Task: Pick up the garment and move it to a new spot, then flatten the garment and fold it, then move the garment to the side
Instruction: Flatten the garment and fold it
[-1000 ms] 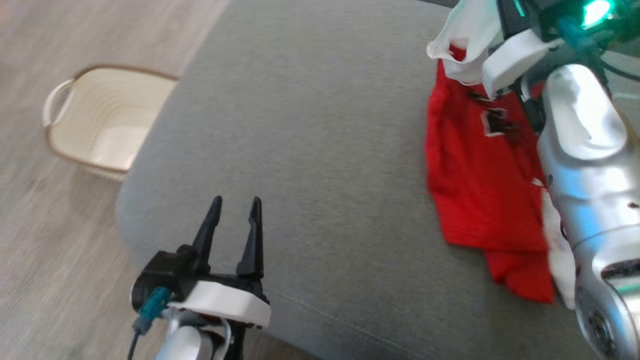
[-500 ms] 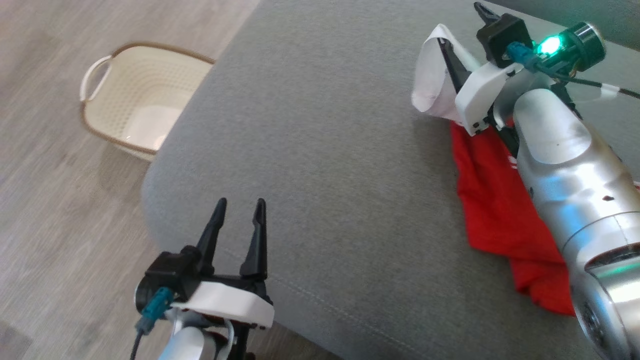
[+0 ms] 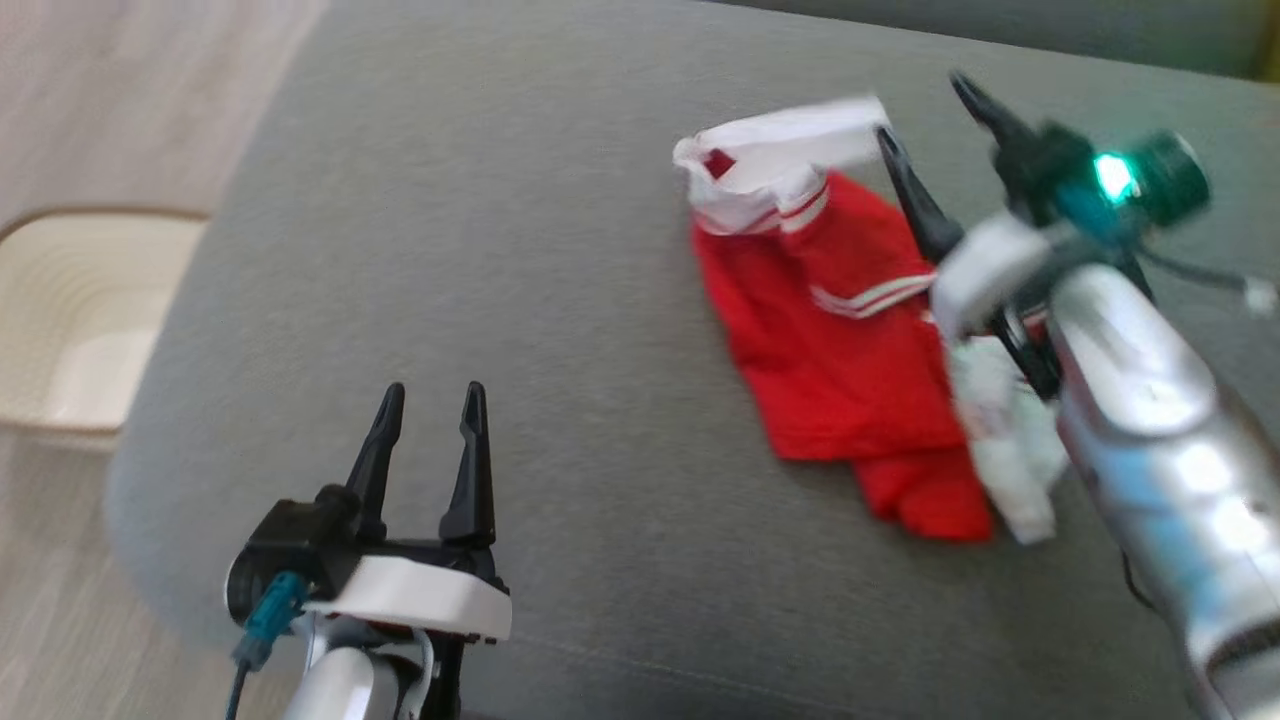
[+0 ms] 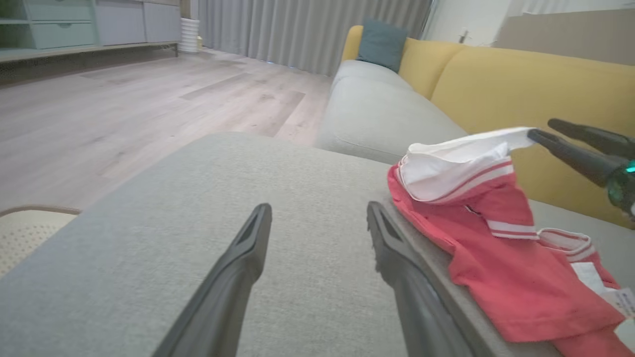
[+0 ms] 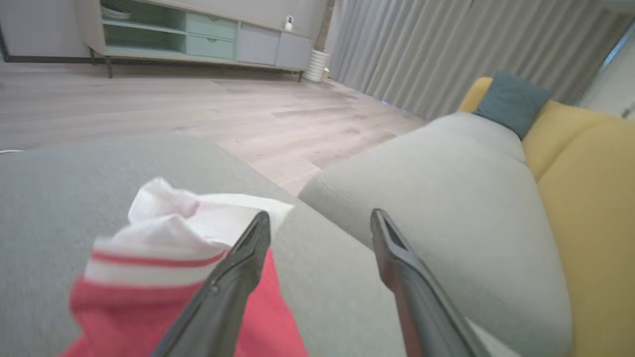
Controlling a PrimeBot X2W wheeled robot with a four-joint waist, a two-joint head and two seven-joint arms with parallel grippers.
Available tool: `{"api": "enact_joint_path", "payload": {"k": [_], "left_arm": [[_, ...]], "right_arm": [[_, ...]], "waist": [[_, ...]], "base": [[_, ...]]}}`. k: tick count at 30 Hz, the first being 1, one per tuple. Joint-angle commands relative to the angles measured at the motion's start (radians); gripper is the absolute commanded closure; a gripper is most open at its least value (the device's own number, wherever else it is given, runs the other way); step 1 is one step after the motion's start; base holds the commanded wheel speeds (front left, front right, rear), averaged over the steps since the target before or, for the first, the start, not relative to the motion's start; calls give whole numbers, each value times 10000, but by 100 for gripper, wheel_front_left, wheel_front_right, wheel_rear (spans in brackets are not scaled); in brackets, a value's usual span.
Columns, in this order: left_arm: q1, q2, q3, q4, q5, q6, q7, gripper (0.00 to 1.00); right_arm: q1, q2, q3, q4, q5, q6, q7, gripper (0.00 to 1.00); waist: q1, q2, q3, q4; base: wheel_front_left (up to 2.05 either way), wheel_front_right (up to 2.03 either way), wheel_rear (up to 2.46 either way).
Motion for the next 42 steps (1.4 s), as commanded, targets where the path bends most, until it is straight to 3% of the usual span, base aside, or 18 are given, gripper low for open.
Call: {"api": "enact_joint_path", "payload": {"k": [1, 6, 11, 22, 30, 31, 32, 34, 35, 42], "left_arm": [[-53, -16, 379, -400, 128, -31, -122, 0], [-127, -16, 478, -441, 245, -101, -122, 0], [-141, -16, 494, -461, 278, -130, -122, 0], [-322, -16, 475, -419, 239, -178, -122, 0], [-446, -16, 448, -395, 200, -139, -122, 0], [-448, -16, 457, -398, 197, -130, -122, 0], [-447, -16, 470, -402, 193, -127, -122, 0], [-438, -16, 503, -410, 187, -123, -122, 0], [-436, -16, 516, -414, 185, -120, -122, 0], [-496, -16, 481, -483, 156, -83, -122, 0]], "right_arm": [[454, -237, 81, -773, 357, -9, -93, 0], [1548, -934, -173, -1721, 830, -9, -94, 0], [2608, -1442, -602, -2156, 980, -9, 72, 0], [3570, -1595, -571, -2348, 1320, -9, 1408, 0], [3295, -1491, -805, -1259, 1580, -9, 3004, 0], [3261, -1481, -776, -1226, 1691, -9, 3067, 18], [3225, -1482, -735, -1223, 1794, -9, 3109, 57], [3134, -1533, -626, -1271, 1935, -9, 3153, 90], [3070, -1579, -572, -1328, 1984, -9, 3132, 100], [1976, -2266, -769, -1797, 1659, -9, 2899, 100]], "waist": [[0, 0, -48, -880], [0, 0, 103, -1404], [0, 0, 173, -1516], [0, 0, 479, -1246], [0, 0, 650, -887], [0, 0, 658, -863], [0, 0, 666, -845], [0, 0, 682, -833], [0, 0, 689, -835], [0, 0, 789, -861]], "base": [[0, 0, 0], [0, 0, 0], [0, 0, 0], [0, 0, 0], [0, 0, 0], [0, 0, 0], [0, 0, 0], [0, 0, 0], [0, 0, 0], [0, 0, 0]]}}
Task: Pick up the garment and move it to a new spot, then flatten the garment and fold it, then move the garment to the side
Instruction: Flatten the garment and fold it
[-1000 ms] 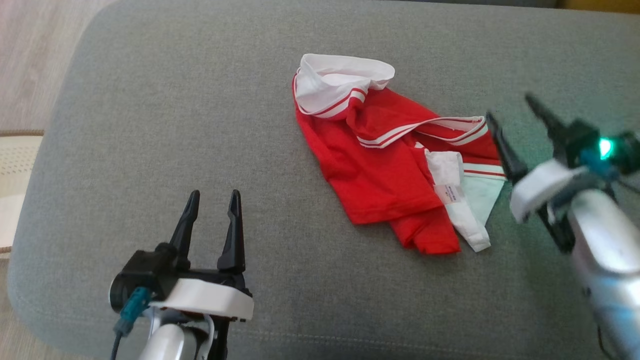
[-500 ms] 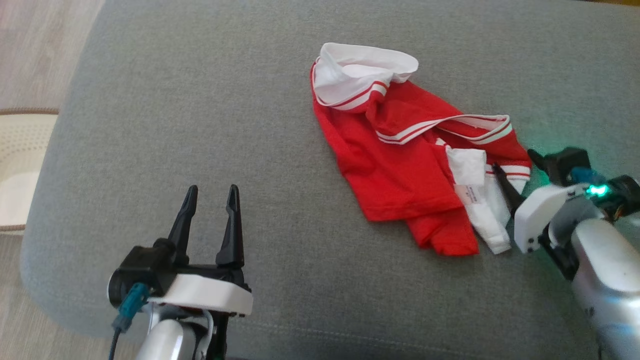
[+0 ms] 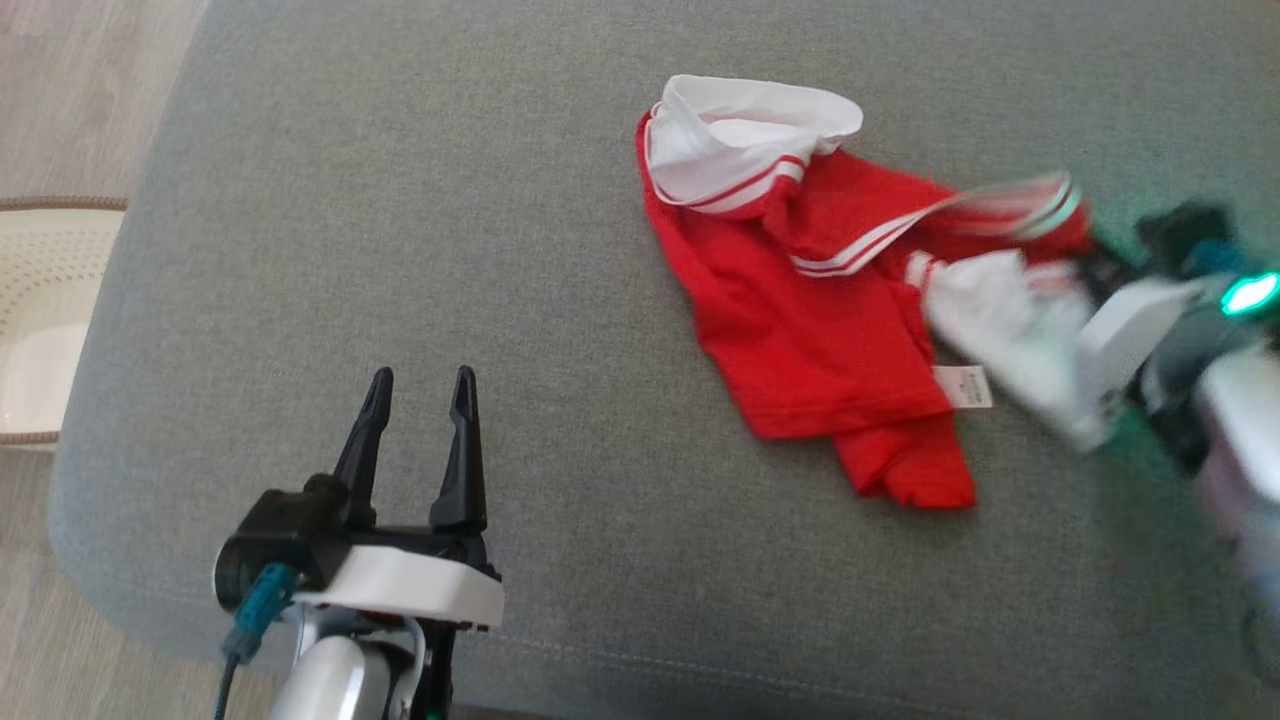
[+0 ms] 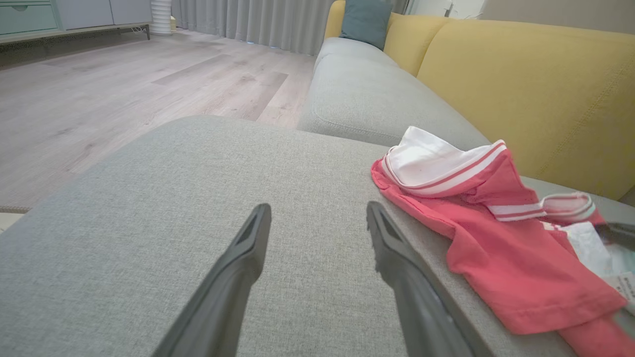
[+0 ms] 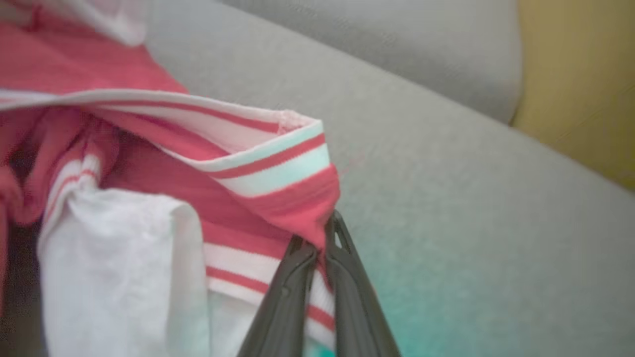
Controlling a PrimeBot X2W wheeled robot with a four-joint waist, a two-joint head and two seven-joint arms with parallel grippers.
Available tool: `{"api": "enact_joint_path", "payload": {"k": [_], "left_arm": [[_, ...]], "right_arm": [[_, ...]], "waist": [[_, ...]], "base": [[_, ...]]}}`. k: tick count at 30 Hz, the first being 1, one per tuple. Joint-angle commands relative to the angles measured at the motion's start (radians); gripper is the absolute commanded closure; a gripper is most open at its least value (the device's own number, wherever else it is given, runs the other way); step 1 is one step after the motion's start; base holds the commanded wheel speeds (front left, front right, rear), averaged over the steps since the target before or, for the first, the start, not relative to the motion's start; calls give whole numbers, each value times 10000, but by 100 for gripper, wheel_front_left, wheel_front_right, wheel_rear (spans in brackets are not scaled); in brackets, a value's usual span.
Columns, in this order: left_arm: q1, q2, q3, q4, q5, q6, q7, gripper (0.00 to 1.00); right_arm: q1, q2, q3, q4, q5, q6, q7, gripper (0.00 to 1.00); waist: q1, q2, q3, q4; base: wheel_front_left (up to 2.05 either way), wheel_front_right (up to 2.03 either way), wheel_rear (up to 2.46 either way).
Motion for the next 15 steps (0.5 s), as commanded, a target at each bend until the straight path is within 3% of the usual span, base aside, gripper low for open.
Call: {"api": "enact_joint_path", "payload": {"k": [1, 8, 15], "left_arm": [[-403, -14, 252, -360, -36, 19, -122, 0], [-596, -14, -3, -347, -111, -9, -122, 0], [-807, -14, -297, -308, -193, -9, -122, 0]], "right_arm": [[-650, -440, -92, -393, -191, -9, -57, 100], [-2620, -1496, -537, -249, -1183, -9, 418, 100], [-4285, -2005, -924, 464, -2578, -9, 575, 100]], "waist": [[0, 0, 46, 37], [0, 0, 347, 553], [0, 0, 662, 1315]], "base": [[0, 0, 0], [0, 0, 0], [0, 0, 0]]}}
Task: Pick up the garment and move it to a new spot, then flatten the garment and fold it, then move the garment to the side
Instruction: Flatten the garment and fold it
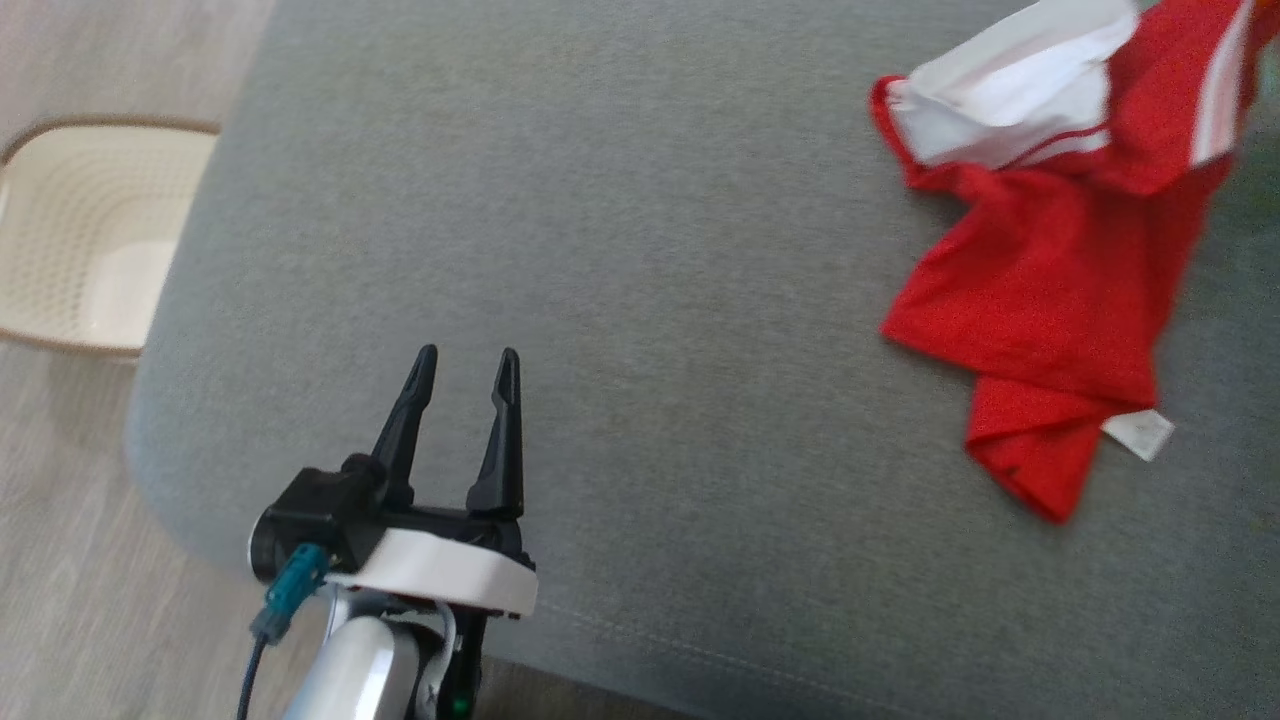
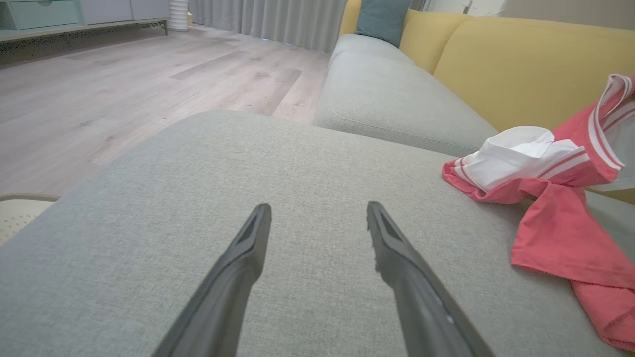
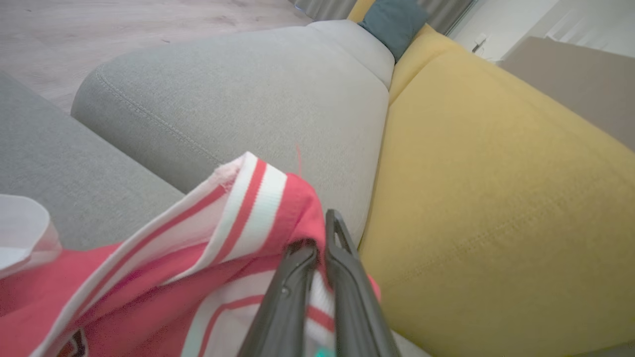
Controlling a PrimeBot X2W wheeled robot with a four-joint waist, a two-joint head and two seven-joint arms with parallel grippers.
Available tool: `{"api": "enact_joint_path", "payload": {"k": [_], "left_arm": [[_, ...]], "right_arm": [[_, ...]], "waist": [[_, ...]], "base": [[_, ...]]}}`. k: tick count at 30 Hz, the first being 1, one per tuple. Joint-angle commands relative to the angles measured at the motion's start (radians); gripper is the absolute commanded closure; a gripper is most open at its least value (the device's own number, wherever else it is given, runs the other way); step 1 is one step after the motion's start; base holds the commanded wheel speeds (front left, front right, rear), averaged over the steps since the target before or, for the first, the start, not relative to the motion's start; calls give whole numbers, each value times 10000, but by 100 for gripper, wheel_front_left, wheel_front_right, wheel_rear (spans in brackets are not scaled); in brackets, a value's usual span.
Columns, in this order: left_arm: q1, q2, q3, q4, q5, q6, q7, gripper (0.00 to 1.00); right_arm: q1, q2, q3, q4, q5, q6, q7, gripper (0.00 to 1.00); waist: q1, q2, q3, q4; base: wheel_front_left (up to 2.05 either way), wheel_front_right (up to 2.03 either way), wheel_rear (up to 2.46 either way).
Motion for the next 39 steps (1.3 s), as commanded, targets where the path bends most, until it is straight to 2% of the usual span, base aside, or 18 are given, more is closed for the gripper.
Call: {"api": "enact_joint_path", "payload": {"k": [1, 2, 3, 4, 5, 12, 20, 23, 29, 34, 39], "left_arm": [[-400, 10, 280, -291, -63, 4, -122, 0], [-426, 10, 235, -279, -84, 13, -122, 0], [-454, 10, 195, -267, -108, 18, -122, 0], [-481, 10, 167, -259, -129, 27, -122, 0], [-527, 10, 128, -242, -161, 46, -122, 0], [-534, 10, 182, -206, -149, 155, -122, 0], [-175, 10, 605, -230, 42, 178, -122, 0], [-23, 10, 763, -242, 145, 144, -122, 0], [226, 10, 972, -227, 292, 51, -122, 0], [283, 10, 980, -227, 325, -17, -122, 0], [283, 10, 913, -238, 312, -40, -122, 0]], "right_arm": [[-222, -154, -22, -242, -85, -9, -68, 100], [-442, -145, -122, -108, -305, -9, -176, 100], [-622, -120, -221, 70, -524, -9, -249, 88], [-777, -75, -301, 276, -735, -9, -298, 48], [-1043, 100, -435, 577, -1118, -9, -533, 0], [-1364, 857, -680, 1337, -1912, -9, -1504, 0], [-666, 2019, 21, 1451, -1264, -9, -3213, 0], [-6, 2457, 652, 1155, -686, -9, -3466, 0], [1726, 3011, 2667, 245, 834, -9, -3494, 0], [2739, 2813, 4301, -721, 2105, -9, -2839, 0], [3361, 2465, 5229, -1477, 2943, -9, -2178, 0]], "waist": [[0, 0, 171, 286], [0, 0, 224, 403], [0, 0, 267, 507], [0, 0, 305, 591], [0, 0, 363, 707], [0, 0, 274, 603], [0, 0, -408, -441], [0, 0, -697, -887], [0, 0, -1184, -1569], [0, 0, -1250, -1708], [0, 0, -1202, -1492]], "base": [[0, 0, 0], [0, 0, 0], [0, 0, 0], [0, 0, 0], [0, 0, 0], [0, 0, 0], [0, 0, 0], [0, 0, 0], [0, 0, 0], [0, 0, 0], [0, 0, 0]]}}
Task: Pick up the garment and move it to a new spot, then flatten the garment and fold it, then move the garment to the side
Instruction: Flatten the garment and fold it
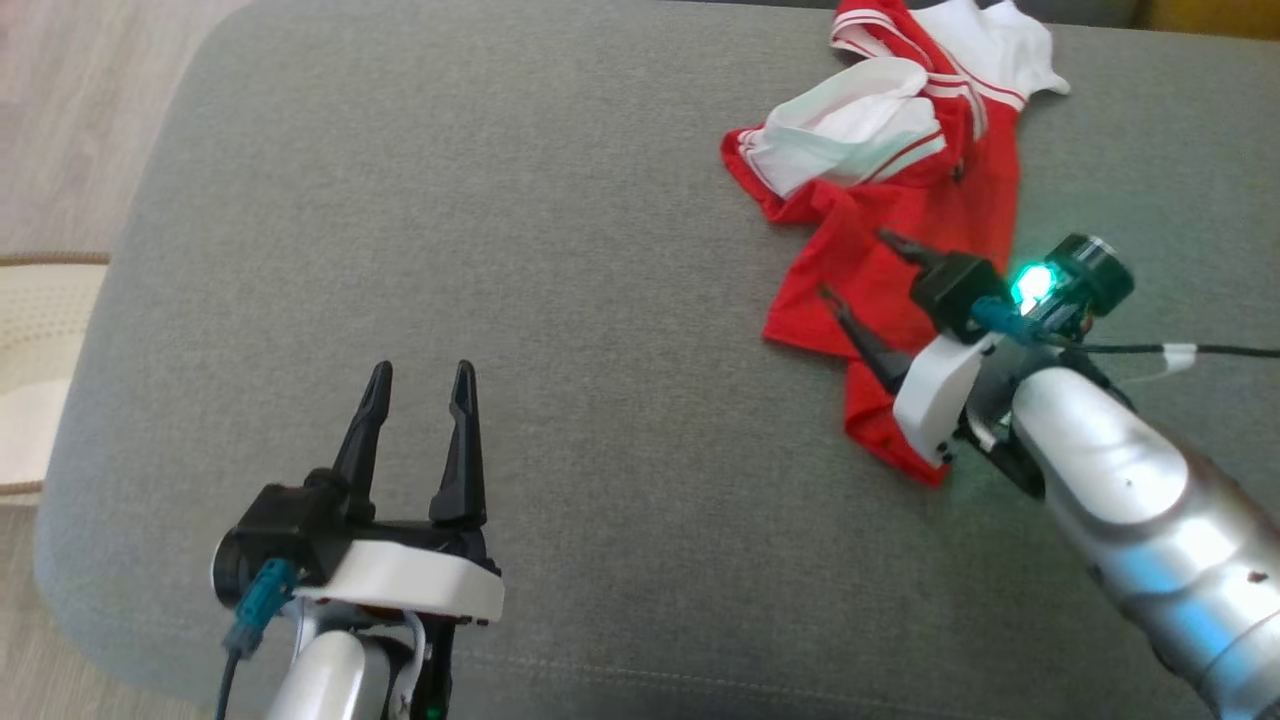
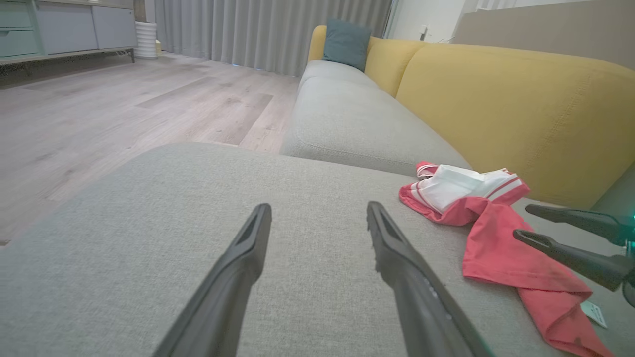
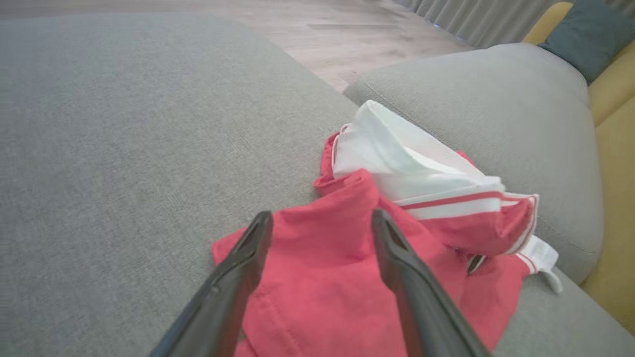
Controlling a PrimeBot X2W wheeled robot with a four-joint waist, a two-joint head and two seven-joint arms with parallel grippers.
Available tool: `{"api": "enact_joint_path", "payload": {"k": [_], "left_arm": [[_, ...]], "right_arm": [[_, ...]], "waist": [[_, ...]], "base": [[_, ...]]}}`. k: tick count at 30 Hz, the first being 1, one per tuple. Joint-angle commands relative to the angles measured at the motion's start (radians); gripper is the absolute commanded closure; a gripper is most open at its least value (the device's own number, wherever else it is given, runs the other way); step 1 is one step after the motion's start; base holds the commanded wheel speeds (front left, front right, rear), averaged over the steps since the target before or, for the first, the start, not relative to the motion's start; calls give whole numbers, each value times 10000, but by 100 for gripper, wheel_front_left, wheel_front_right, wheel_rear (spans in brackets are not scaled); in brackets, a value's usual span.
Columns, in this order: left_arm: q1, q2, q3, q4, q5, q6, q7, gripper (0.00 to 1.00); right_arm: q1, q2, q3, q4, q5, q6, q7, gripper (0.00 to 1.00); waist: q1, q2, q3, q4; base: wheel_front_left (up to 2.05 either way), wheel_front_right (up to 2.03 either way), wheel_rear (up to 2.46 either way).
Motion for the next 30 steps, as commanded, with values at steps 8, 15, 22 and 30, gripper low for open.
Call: {"api": "enact_joint_path", "payload": {"k": [8, 15, 22, 30], "left_arm": [[-20, 12, 228, -280, -20, -3, -122, 0], [-67, 12, 235, -308, -52, 20, -122, 0], [-147, 12, 269, -310, -35, 30, -122, 0], [-142, 12, 382, -290, 38, 35, -122, 0]], "right_arm": [[712, -439, 879, -457, 742, -9, 1015, 0], [470, -595, 986, 71, 439, -9, 1179, 0], [82, -278, 416, 1101, -612, -9, 949, 70], [69, 344, 262, 1344, -1052, -9, -91, 100]], "waist": [[0, 0, 38, 484], [0, 0, 160, 663], [0, 0, 275, 645], [0, 0, 238, 357]], "base": [[0, 0, 0], [0, 0, 0], [0, 0, 0], [0, 0, 0]]}}
